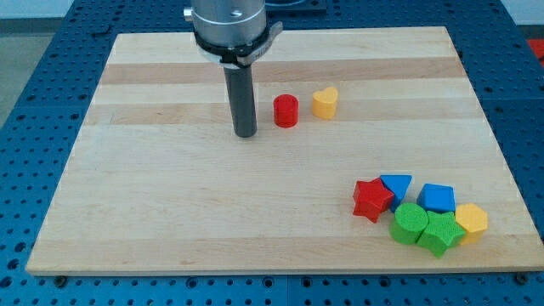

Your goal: Point your arm towards the green star

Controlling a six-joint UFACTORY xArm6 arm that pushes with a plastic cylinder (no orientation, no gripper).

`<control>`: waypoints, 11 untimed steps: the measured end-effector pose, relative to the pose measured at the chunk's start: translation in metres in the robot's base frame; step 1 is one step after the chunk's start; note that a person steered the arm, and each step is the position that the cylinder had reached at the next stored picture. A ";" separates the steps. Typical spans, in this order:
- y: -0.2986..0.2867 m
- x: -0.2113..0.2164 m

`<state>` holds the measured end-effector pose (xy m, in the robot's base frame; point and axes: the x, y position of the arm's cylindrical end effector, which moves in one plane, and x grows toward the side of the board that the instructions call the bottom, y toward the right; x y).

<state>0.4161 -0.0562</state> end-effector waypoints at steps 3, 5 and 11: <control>0.038 -0.025; 0.030 -0.016; 0.136 0.203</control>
